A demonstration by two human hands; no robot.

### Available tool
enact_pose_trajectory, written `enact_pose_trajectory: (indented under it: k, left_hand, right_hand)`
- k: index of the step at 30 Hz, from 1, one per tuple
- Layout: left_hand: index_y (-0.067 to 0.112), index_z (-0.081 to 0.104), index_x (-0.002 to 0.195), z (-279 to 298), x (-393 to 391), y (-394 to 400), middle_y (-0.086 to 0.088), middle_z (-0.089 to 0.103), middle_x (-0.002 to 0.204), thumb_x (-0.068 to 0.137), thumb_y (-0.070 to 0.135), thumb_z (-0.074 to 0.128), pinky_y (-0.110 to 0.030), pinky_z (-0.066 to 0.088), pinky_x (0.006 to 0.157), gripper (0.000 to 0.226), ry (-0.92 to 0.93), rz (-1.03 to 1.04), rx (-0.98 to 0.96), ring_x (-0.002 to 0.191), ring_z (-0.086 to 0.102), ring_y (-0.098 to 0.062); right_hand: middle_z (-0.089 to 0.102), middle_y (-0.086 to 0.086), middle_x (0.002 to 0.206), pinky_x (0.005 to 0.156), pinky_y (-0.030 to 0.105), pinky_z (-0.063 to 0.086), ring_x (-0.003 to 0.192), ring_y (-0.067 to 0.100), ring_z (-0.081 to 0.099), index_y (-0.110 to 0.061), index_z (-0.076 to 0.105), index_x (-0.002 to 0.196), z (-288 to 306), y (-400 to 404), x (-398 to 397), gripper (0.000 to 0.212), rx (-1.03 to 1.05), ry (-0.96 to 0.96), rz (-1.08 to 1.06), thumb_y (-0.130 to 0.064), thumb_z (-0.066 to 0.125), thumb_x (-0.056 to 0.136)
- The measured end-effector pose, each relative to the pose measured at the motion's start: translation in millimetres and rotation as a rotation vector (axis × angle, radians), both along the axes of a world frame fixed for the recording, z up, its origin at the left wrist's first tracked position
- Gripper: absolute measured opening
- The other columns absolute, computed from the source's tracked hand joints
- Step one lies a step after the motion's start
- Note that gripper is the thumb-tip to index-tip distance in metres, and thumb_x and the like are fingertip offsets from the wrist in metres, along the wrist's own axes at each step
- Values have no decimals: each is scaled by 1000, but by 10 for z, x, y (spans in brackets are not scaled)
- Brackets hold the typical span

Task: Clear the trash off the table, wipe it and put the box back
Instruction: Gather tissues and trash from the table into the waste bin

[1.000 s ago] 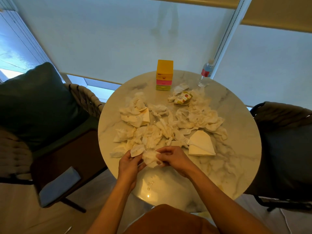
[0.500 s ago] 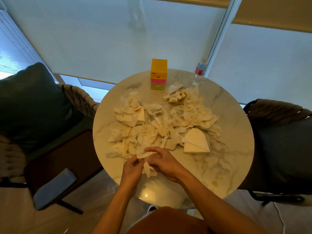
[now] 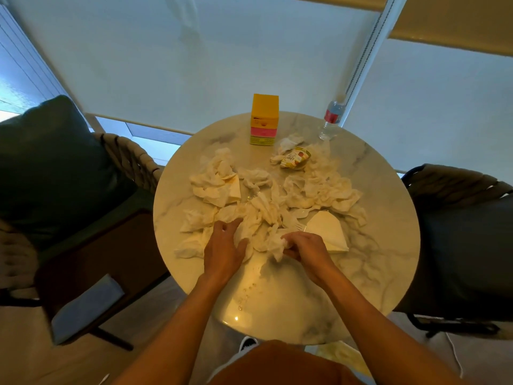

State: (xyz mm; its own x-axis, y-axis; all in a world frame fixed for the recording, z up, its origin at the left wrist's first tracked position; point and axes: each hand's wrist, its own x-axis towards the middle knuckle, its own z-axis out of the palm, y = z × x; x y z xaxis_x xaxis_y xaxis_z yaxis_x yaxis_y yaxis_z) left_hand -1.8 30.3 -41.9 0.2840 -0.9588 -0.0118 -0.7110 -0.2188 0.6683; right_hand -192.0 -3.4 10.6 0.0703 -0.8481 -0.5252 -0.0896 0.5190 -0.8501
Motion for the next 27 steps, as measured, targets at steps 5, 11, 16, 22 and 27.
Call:
enact_pose_trajectory:
  k: [5,11,16,22,27]
  left_hand:
    - [18,64,117,-8,59,-224,-6,52,109,90,30,58,-34,49,75,30,-234,-65,76,94,55,-25]
    - [13,67,94,122,44,-194,0,51,104,91,23,57,-28,43,76,14,-23,-13,-81,91,50,-15]
    - [16,61,83,435,-116,-98,4,58,99,88,14,59,-26,47,72,6,302,130,-259,83,55,-9]
    - [15,54,84,751,-393,65,7,59,71,86,3,61,-16,41,55,14,610,86,-184,63,53,1]
    - [10,54,91,848,-800,273,-2,48,59,94,4,45,-26,37,47,11,777,-20,-94,52,45,-13]
  right_hand:
    - [68,6,94,82,28,57,86,15,65,-15,73,89,27,30,-18,14,-50,192,149,-11,78,76]
    - [67,6,92,80,26,57,85,15,65,-17,72,87,28,7,-76,13,-44,201,109,-8,75,78]
    - [65,8,86,67,24,56,77,16,64,-9,70,88,49,20,-139,11,-26,82,-14,-1,71,81]
    - [69,7,94,63,30,57,78,17,64,-9,66,93,52,102,-371,8,-37,30,-100,-3,64,88]
    - [67,10,91,62,31,56,78,22,63,-9,66,76,-20,274,-834,24,-52,86,-187,9,55,88]
